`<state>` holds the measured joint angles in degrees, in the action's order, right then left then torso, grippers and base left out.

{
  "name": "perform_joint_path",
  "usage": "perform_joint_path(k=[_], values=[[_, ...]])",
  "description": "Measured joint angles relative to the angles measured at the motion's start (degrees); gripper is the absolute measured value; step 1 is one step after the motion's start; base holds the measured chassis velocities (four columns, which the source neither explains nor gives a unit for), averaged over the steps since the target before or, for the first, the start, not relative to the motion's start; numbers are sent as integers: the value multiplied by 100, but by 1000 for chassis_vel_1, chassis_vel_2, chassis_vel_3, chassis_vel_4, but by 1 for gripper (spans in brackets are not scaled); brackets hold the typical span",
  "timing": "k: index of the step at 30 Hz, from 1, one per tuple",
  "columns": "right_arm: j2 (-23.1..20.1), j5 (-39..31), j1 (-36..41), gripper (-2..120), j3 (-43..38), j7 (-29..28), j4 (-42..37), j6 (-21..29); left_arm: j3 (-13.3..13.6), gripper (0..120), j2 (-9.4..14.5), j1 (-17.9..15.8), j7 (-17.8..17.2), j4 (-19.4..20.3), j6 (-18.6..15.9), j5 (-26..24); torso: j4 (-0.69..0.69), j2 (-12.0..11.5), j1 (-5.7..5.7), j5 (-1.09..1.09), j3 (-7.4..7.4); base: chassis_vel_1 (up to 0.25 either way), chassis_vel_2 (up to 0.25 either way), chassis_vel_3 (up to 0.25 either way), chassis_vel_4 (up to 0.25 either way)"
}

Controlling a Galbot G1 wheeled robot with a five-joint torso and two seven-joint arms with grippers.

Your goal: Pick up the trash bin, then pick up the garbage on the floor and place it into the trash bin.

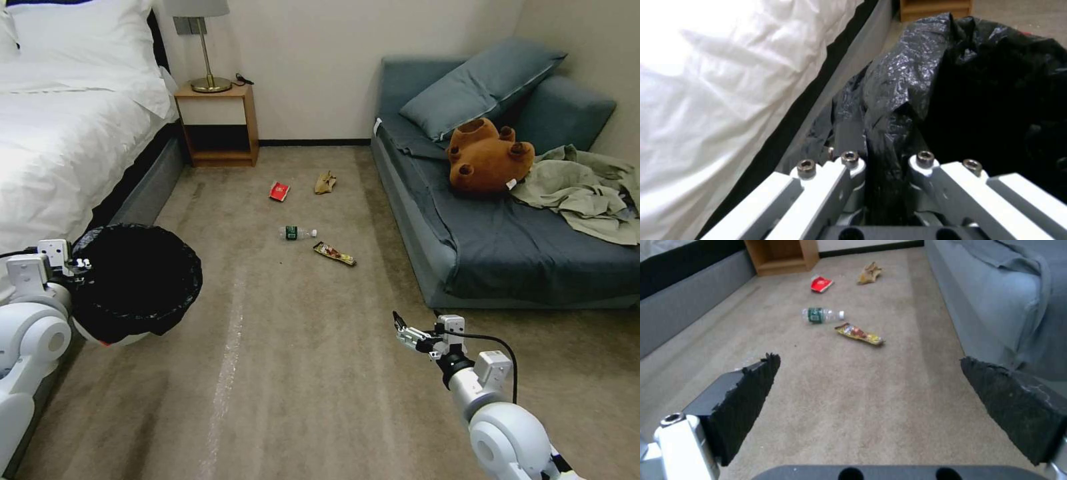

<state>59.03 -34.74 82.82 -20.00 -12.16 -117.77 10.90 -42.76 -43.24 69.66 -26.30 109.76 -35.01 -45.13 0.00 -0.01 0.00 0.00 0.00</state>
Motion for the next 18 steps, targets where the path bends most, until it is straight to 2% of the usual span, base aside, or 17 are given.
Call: perform_joint_path(k=[9, 18], values=[[-42, -5, -112, 100, 60, 75, 188, -90, 130, 6, -34, -153, 7, -113, 12, 37, 0, 0, 0, 0, 0, 0, 0, 0, 0], [-12, -24, -325, 100, 265, 76, 392, -92, 184, 6, -29, -253, 48, -249, 35, 60, 0, 0, 0, 0, 0, -66, 72, 70, -72]])
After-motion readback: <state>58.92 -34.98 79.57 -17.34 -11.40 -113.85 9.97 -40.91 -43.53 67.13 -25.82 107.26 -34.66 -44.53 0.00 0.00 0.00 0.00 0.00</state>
